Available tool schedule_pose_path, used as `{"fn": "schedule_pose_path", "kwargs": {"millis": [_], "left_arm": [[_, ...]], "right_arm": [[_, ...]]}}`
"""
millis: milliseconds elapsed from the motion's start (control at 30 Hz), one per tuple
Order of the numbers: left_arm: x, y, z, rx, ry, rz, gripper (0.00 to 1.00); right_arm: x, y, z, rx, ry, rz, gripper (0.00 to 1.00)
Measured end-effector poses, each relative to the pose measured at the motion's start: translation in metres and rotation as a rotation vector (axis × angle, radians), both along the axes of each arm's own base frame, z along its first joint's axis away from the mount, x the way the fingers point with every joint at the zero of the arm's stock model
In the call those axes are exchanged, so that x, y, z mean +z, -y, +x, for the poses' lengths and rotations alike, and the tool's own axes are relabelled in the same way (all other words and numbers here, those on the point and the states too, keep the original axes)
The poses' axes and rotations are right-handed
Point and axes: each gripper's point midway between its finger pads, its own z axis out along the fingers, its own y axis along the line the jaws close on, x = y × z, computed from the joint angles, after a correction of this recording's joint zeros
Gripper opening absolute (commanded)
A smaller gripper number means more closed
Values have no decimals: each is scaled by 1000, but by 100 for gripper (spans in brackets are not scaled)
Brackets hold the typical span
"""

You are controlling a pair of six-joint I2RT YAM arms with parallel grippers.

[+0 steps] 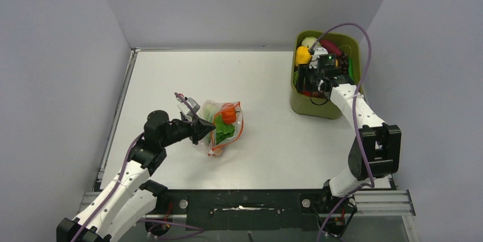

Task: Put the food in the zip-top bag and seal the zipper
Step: Pick up the fake fruit from the bin.

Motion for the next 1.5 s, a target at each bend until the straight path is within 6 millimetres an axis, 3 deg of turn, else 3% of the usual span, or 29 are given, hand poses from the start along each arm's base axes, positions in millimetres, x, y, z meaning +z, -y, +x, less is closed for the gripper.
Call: {"fn": "schedule_pose_path", "kwargs": {"millis": [233, 433, 1133, 1367, 1500], "left_arm": [[0, 0, 0, 0, 0, 1, 0], [0, 0, 0, -1, 3, 3, 0], [-1, 0, -1, 4, -7, -10, 0], [7, 3, -2, 20, -29, -76, 0], [10, 4, -2, 28, -57, -107, 0]], "right_arm": [[-1, 5, 0, -24, 0, -23, 27], [4, 9, 2, -40, 18, -39, 17], [57, 17, -14, -61, 181, -48, 15], [82, 15, -26, -61, 267, -40, 15], [106, 3, -37, -36, 331, -16, 15]]}}
